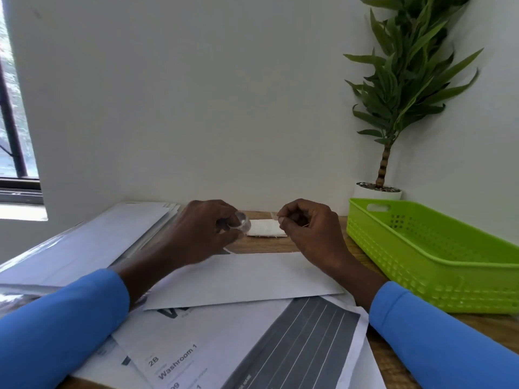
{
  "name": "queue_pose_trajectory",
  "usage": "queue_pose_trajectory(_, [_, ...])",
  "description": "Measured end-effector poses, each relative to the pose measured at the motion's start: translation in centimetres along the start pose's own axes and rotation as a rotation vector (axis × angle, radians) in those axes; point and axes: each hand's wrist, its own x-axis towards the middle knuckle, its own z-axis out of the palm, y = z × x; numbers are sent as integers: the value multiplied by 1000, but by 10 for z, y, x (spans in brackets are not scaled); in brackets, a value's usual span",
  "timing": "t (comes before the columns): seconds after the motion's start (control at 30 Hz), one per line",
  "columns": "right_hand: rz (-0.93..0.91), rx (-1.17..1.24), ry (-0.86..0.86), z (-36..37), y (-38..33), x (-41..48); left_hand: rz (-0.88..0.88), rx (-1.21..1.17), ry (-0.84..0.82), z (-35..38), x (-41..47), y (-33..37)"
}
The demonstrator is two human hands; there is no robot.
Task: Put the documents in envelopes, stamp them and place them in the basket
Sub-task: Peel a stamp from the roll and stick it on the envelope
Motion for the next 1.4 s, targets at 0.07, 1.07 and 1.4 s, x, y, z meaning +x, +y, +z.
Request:
queue_pose_trajectory(0.07, [21,-6,-19,2,0,-1,-137,67,15,-3,14,-13])
queue_pose_trajectory(1.07, [404,336,-208,-17,8,9,-400,-405,-135,10,43,28])
queue_pose_trajectory(1.4, [418,-124,-515,-53,12,5,-207,-233,-195,68,20,38])
